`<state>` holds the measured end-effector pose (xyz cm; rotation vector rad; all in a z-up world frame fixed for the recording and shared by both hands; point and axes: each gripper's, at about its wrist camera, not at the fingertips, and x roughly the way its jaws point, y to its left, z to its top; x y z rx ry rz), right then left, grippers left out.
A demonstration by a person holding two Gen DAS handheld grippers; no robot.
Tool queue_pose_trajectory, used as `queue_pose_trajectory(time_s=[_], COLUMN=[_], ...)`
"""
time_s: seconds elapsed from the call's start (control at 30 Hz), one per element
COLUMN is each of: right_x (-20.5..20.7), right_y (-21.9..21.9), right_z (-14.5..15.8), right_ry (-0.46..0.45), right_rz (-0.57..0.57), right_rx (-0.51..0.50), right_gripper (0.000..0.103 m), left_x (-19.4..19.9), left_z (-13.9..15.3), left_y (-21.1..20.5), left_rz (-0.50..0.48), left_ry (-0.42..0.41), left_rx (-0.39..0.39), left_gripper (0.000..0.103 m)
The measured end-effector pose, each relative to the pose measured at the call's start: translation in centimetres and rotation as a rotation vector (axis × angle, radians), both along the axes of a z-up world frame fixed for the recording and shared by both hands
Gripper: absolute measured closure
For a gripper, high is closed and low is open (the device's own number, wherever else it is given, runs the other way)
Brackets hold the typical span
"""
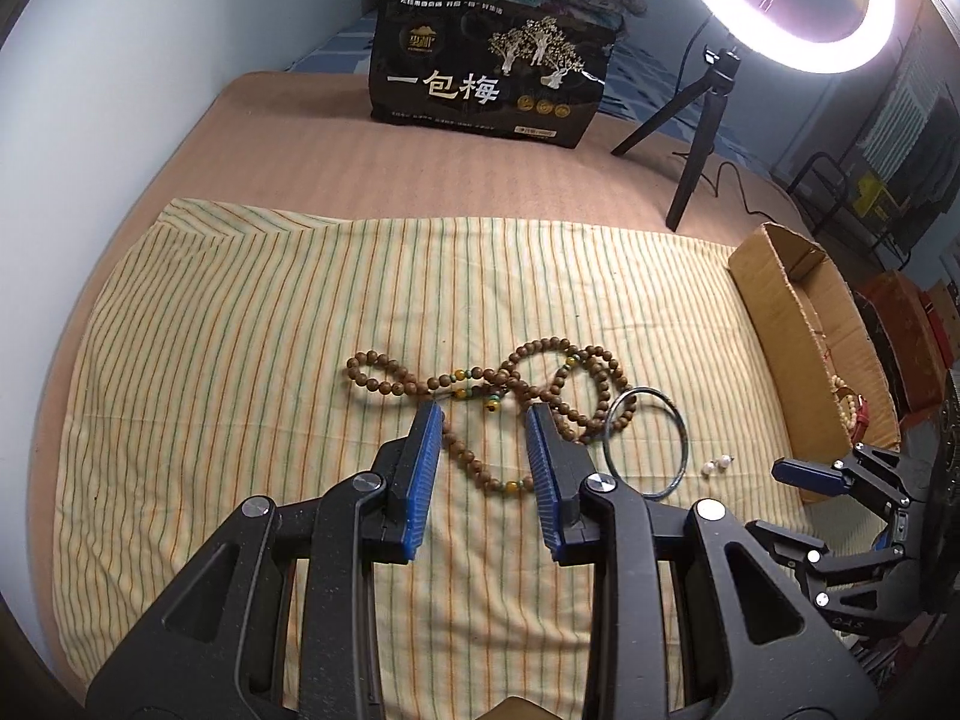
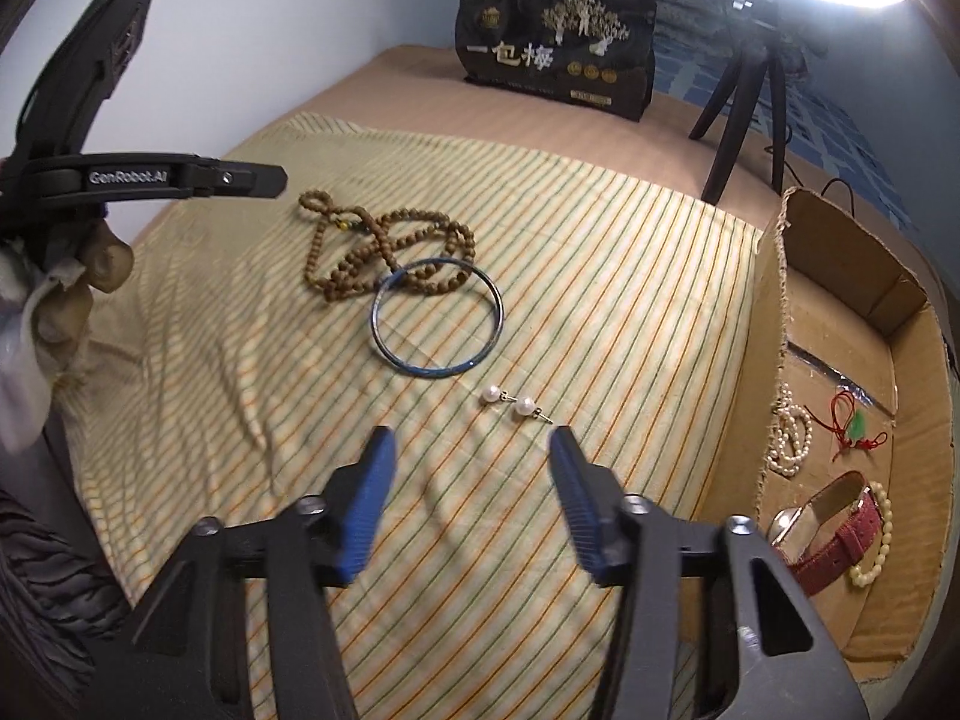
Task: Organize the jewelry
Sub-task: 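Move both tools back toward the brown bead necklace and dark bangle, then lower the left tool onto the brown bead necklace while the right tool approaches a pearl earring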
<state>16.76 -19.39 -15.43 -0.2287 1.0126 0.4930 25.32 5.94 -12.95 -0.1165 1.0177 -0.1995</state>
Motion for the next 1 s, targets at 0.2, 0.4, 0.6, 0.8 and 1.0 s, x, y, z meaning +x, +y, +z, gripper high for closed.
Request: queue_pose_trajectory(time_s=[0.2,0.4,0.6,0.8,1.0], right_x=[0.8,1.4,2.0,3.0,3.6], right_y=[0.6,1.5,1.8,1.7,2.1], right_z=[-1.2,-2.2,-3.0,-3.6,-4.1], right_ry=[0.012,0.027,0.041,0.054,0.041], right_rz=[0.009,0.019,0.014,-0.007,-0.006], right_rx=[-0.010,-0.008,-0.016,-0.006,-0.030], right_gripper=[0.068,0.072,0.075,0.075,0.075], left_x=[0.3,0.6,1.2,1.8,2.1], left_z=[-0.8,-1.7,-2.3,-2.7,-3.0], left_y=[-0.5,-0.5,0.0,0.4,-0.6], left_rz=[-0.035,-0.052,-0.041,-0.031,-0.057], left_ry=[0.006,0.027,0.046,0.065,0.087], left_rx=[0.011,0.009,-0.008,-0.044,-0.066], left_gripper=[0.074,0.074,0.074,0.074,0.074])
